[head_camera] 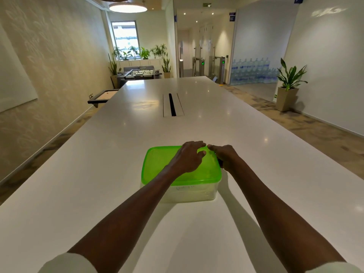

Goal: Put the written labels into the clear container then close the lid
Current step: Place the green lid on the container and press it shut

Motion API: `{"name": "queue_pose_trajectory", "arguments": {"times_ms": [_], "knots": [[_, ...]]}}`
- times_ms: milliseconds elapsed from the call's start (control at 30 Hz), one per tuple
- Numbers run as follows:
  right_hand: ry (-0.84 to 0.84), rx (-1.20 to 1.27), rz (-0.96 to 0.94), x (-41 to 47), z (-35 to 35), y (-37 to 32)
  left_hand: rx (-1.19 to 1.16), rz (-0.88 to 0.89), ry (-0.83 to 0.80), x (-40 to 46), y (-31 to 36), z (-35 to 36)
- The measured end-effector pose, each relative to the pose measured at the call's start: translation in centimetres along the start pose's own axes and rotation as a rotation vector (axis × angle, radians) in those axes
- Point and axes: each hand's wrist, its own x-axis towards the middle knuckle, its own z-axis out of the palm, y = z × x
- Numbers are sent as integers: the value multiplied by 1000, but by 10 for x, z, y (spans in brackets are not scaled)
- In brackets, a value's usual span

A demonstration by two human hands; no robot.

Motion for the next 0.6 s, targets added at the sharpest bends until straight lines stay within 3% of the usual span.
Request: {"name": "queue_pose_trajectory", "arguments": {"times_ms": [133,600], "knots": [[-2,80,81,5,2,-2,134,3,-87,3,-7,22],[-78,146,159,21,-4,-2,162,-24,-37,4,-7,33]]}}
